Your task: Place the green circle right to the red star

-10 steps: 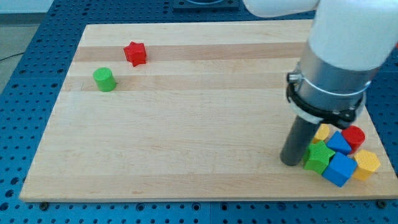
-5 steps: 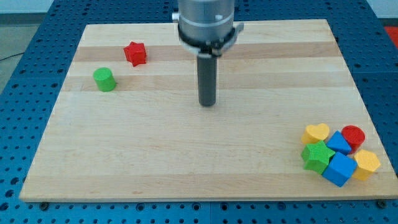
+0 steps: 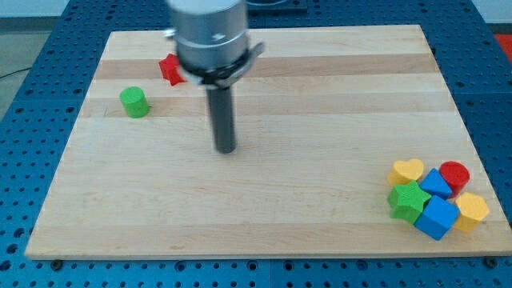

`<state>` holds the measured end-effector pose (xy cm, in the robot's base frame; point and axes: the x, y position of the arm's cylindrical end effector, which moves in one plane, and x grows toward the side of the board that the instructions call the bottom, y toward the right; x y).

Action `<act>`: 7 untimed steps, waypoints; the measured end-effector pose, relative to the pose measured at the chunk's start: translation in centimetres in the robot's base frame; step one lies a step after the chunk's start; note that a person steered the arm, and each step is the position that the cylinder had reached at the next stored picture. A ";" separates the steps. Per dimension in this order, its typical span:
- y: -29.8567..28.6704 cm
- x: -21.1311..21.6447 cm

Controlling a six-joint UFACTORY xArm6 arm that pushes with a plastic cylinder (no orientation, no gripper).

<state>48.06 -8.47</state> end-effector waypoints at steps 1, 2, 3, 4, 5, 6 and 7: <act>-7.8 1.8; -12.8 -0.8; -15.5 -3.8; -16.1 -5.6; -11.6 -6.6; -10.5 -8.6; -15.3 -8.6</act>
<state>39.48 -23.82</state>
